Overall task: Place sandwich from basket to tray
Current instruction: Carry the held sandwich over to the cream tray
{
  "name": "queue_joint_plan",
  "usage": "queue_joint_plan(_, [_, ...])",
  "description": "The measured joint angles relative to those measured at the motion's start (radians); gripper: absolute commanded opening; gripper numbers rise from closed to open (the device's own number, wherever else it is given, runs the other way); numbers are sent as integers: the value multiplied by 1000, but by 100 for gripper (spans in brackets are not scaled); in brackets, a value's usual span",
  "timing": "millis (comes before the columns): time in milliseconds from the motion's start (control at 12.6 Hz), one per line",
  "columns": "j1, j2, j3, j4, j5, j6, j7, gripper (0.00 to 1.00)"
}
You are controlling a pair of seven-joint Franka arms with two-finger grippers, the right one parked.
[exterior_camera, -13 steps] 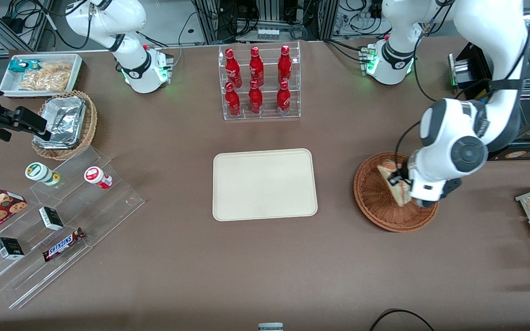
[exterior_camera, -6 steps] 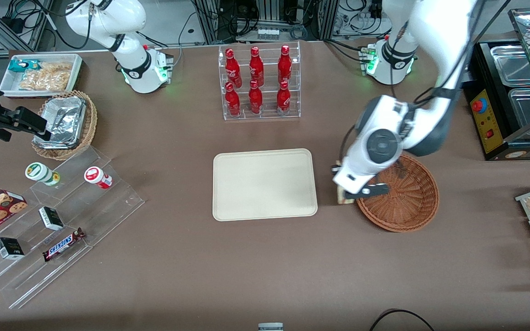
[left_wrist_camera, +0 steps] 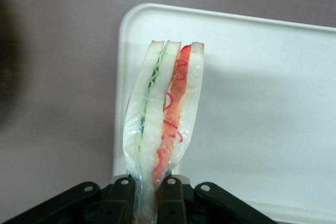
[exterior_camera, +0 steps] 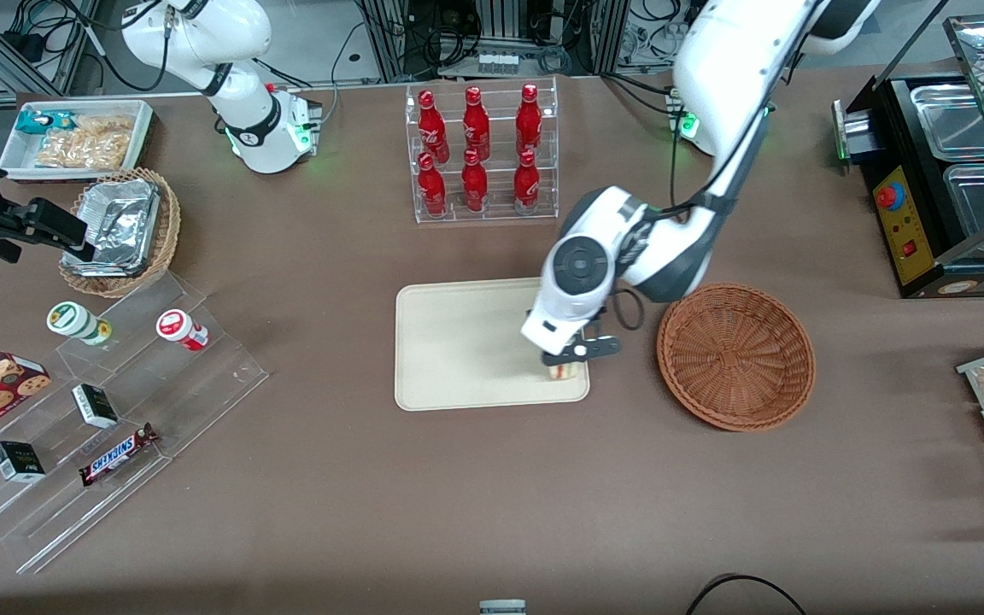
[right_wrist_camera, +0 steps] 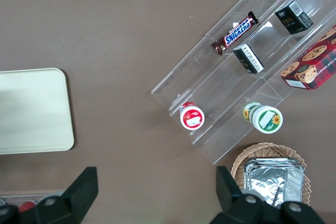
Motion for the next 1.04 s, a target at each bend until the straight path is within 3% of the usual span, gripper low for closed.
queue_joint_plan(637, [-131, 154, 1, 137, 0, 136, -149, 9])
queue_joint_plan(796, [-136, 168, 1, 146, 0, 140, -152, 17])
queue_joint_plan(956, [-136, 169, 1, 150, 0, 140, -153, 99])
queue_joint_plan(1035, [-136, 169, 1, 151, 0, 140, -154, 100])
